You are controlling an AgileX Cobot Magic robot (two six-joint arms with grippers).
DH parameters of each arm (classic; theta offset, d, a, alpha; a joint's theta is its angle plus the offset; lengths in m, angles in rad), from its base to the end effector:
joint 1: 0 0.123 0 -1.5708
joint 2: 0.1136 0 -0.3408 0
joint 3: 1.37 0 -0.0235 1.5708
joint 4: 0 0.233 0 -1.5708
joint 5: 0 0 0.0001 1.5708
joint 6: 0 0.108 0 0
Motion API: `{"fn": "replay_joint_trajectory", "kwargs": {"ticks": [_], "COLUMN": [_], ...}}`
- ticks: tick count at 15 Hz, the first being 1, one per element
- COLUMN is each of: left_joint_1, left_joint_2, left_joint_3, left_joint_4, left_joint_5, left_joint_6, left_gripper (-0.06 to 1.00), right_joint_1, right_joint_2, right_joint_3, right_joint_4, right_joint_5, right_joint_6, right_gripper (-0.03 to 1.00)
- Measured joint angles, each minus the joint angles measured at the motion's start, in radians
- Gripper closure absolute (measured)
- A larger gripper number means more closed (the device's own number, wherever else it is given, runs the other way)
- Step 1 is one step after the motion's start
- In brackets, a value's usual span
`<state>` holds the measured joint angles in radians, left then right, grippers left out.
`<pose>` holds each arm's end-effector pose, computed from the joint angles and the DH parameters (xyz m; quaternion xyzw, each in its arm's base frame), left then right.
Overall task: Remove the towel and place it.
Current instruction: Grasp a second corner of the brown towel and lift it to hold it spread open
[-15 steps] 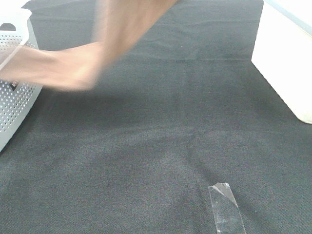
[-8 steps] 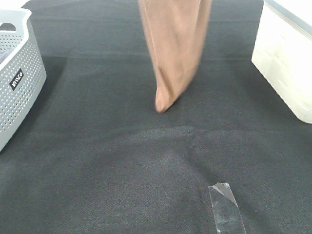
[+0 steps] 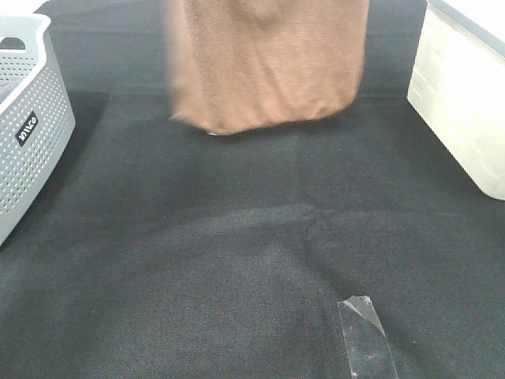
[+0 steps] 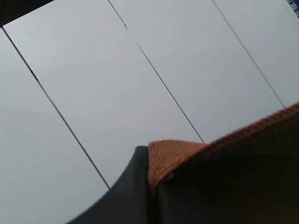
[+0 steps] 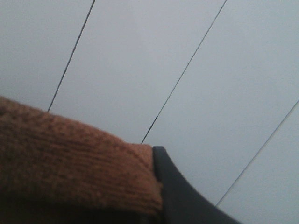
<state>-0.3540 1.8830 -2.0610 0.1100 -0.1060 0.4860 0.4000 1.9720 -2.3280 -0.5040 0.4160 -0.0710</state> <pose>0.4312 -0.1607 0.5561 0.2624 0.5001 0.0961 0.8196 0.4447 0.1651 0.5485 -0.2420 0.6365 -0.1169 0.7229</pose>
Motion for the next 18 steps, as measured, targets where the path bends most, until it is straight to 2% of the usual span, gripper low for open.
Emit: {"fn": "replay_joint_trajectory", "kwargs": {"ticks": [6,9,11,14,16,17,18], "left_joint_1": [0.058,0.070,0.082,0.089,0.089,0.089,0.089], "left_joint_2": [0.092,0.183,0.272,0.373,0.396,0.418,0.418], "left_joint_3": [-0.023,-0.134,-0.291,-0.442,-0.470,-0.473,-0.473], "left_joint_4": [0.001,0.001,0.002,0.008,0.012,0.021,0.021], "left_joint_5": [-0.154,-0.156,-0.160,-0.144,-0.115,-0.059,-0.059], "left_joint_6": [-0.001,-0.001,-0.022,-0.065,-0.068,-0.069,-0.069], "left_gripper": [0.94,0.94,0.94,0.94,0.94,0.94,0.94], "right_joint_1": [-0.001,-0.011,-0.042,-0.060,-0.060,-0.060,-0.060], "right_joint_2": [0.067,0.092,0.124,0.152,0.166,0.180,0.180], "right_joint_3": [0.002,0.002,-0.016,-0.030,-0.030,-0.030,-0.030], "right_joint_4": [0.008,0.008,0.018,0.034,0.034,0.037,0.037], "right_joint_5": [-0.124,-0.209,-0.262,-0.287,-0.288,-0.287,-0.287], "right_joint_6": [0.005,0.007,0.012,0.013,0.013,0.013,0.013], "right_gripper": [0.97,0.97,0.97,0.97,0.97,0.97,0.97]}}
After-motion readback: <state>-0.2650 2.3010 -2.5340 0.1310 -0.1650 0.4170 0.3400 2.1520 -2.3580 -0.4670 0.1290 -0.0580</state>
